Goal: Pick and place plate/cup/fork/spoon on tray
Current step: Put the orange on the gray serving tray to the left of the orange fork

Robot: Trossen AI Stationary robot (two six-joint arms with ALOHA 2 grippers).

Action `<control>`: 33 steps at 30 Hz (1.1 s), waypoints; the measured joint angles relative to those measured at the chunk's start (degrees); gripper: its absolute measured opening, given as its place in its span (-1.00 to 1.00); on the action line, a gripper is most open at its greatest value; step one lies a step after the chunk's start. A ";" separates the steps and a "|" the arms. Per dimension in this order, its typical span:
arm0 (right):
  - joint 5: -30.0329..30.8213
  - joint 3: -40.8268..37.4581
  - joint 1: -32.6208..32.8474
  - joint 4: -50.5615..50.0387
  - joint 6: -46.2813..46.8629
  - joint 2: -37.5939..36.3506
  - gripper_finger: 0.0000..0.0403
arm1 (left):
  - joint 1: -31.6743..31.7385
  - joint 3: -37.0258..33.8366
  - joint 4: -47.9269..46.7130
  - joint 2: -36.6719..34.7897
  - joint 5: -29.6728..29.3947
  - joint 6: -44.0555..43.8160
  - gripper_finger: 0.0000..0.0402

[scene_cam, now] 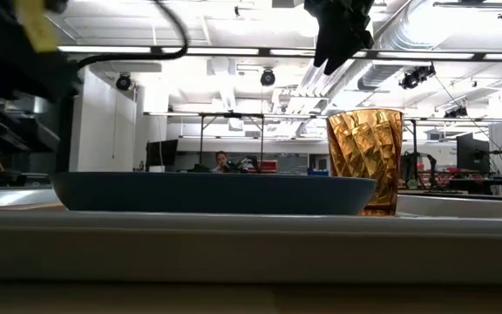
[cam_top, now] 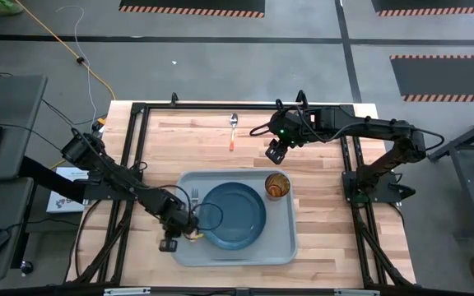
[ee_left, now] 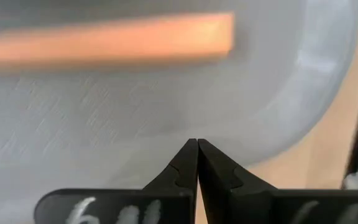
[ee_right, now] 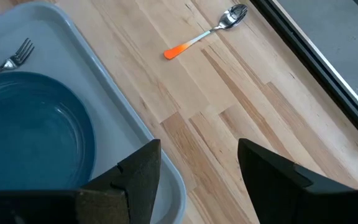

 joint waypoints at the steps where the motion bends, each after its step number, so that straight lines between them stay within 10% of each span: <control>1: 0.00 0.00 -0.01 0.00 -0.41 0.00 0.02 | 0.24 -0.08 -3.01 -1.37 -0.51 0.50 -1.00; 18: -6.24 0.00 -5.91 13.65 9.02 1.27 0.02 | 27.02 -2.68 -6.51 -41.81 -19.98 8.84 -1.00; 25: -15.48 0.00 -15.69 36.13 15.08 10.24 0.02 | 47.88 -2.70 12.23 -42.11 -2.68 19.22 -1.00; 33: -17.84 0.00 -23.88 42.74 22.90 24.34 0.02 | 64.18 -2.74 32.50 -41.09 14.15 10.33 -1.00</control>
